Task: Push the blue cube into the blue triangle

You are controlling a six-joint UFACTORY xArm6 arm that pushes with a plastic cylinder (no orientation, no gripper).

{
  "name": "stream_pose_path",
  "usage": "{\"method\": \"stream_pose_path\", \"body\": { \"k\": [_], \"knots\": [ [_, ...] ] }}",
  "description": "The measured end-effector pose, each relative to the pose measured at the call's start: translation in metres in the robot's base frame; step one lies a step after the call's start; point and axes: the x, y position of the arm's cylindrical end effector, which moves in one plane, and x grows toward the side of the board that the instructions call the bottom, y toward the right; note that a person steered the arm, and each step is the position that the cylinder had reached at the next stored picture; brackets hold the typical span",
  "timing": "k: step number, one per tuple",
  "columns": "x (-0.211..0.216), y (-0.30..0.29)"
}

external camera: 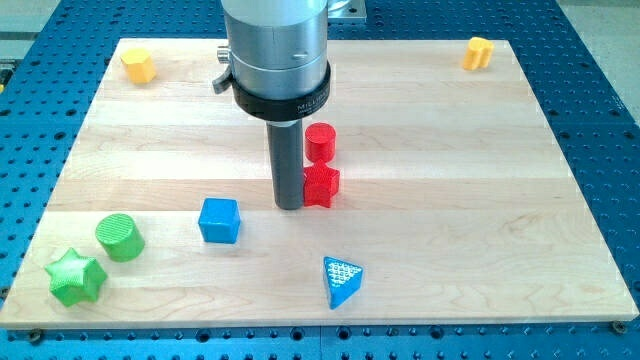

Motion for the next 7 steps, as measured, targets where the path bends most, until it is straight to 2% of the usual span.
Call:
{"method": "stream_pose_path", "body": {
  "k": [2,3,4,5,6,7],
  "knots": [
    [0.055,0.007],
    [0.041,0.034],
    [-0.005,0.047],
    [-0.016,0.038],
    [-0.009,0.035],
    [0.037,0.022]
  ]
}}
